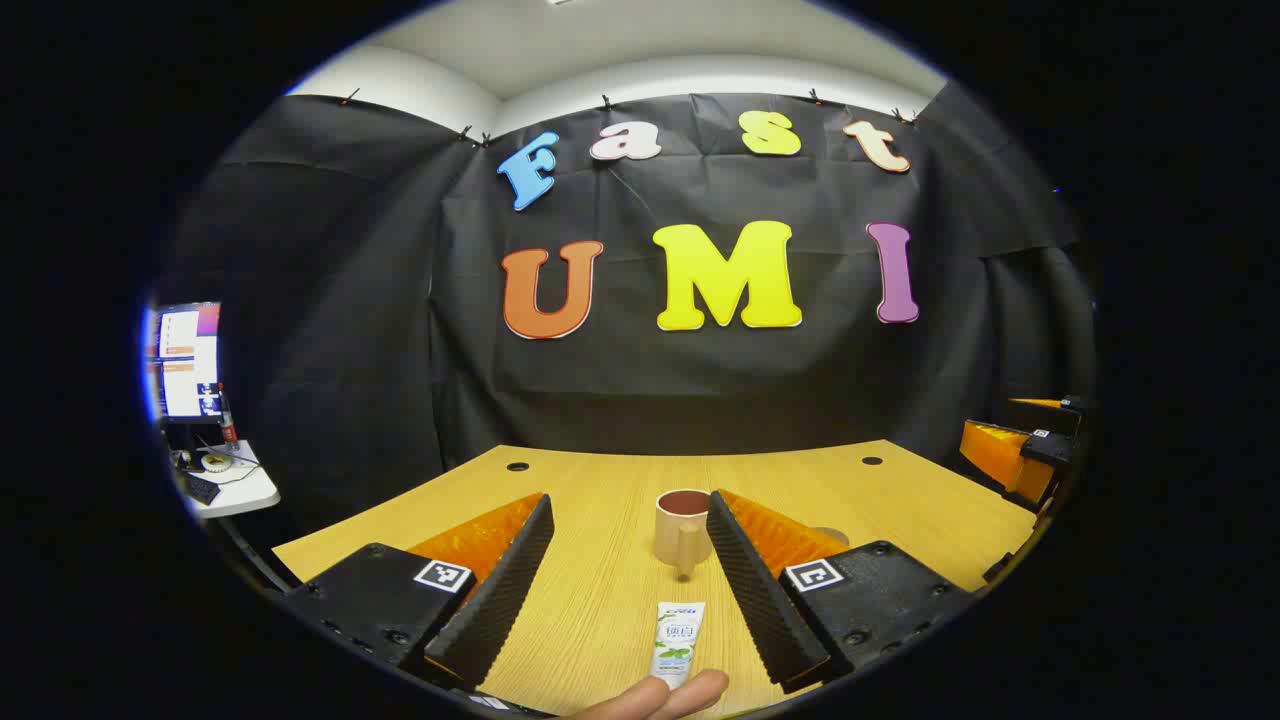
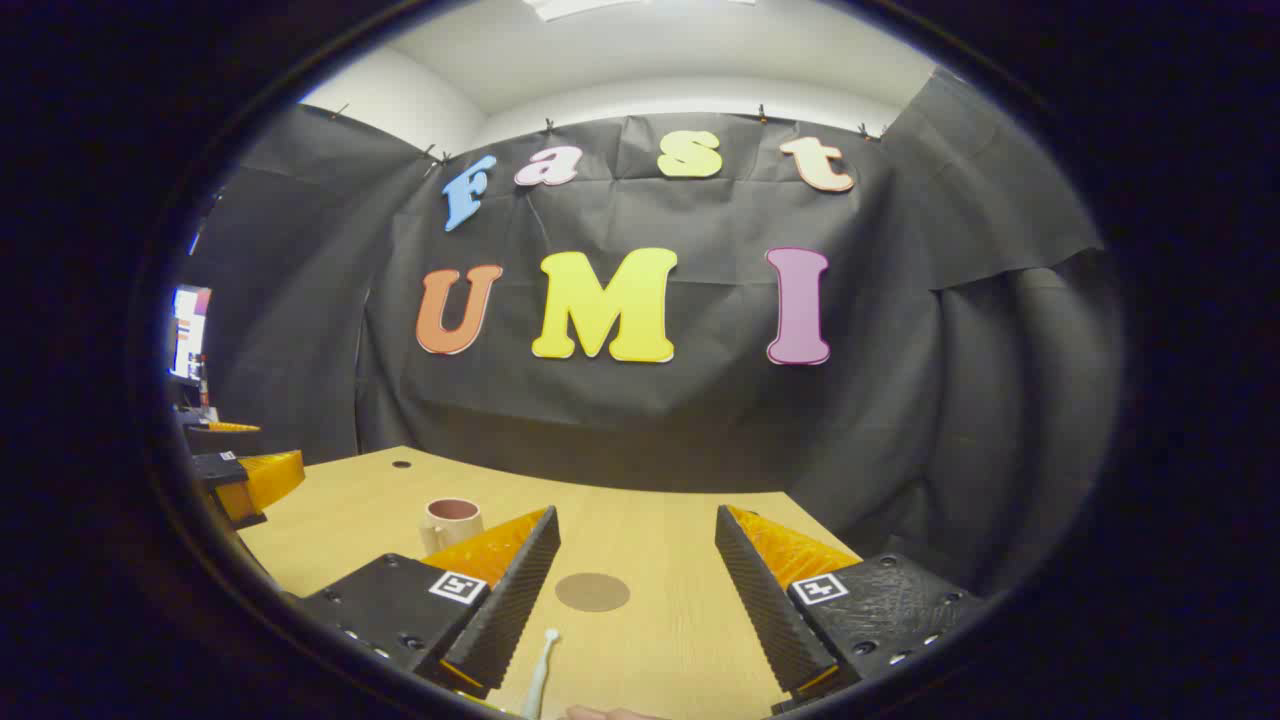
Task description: Put the toothbrush and toothpaste on the desktop into the cup, then pick up the cup and place it on the coaster on the desktop.
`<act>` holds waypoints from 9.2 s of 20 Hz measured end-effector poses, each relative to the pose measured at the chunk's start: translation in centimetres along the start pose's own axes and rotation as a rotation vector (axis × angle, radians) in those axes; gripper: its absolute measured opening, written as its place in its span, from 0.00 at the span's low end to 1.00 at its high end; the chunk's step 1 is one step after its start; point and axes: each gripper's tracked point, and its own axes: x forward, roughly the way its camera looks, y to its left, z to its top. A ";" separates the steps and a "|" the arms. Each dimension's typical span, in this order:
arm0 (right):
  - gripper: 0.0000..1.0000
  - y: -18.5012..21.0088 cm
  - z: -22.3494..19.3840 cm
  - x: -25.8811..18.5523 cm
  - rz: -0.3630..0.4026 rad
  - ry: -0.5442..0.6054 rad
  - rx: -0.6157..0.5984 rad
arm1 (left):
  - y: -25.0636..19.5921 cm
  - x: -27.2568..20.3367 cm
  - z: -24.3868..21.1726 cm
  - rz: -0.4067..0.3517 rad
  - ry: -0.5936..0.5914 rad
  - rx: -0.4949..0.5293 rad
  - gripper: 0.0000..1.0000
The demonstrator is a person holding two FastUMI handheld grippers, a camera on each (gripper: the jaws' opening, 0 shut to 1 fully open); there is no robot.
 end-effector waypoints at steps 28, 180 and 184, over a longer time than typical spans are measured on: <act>0.96 -0.1 -2.2 0.0 0.007 0.046 -0.054 | -1.4 2.4 -9.7 -0.027 0.334 0.025 0.99; 0.01 5.2 -5.3 -0.6 0.172 0.031 0.215 | -2.6 16.7 1.5 -0.116 -0.137 -0.115 0.98; 0.01 7.6 -4.8 0.6 0.214 0.024 0.174 | -2.6 13.8 1.2 -0.118 -0.123 -0.066 0.98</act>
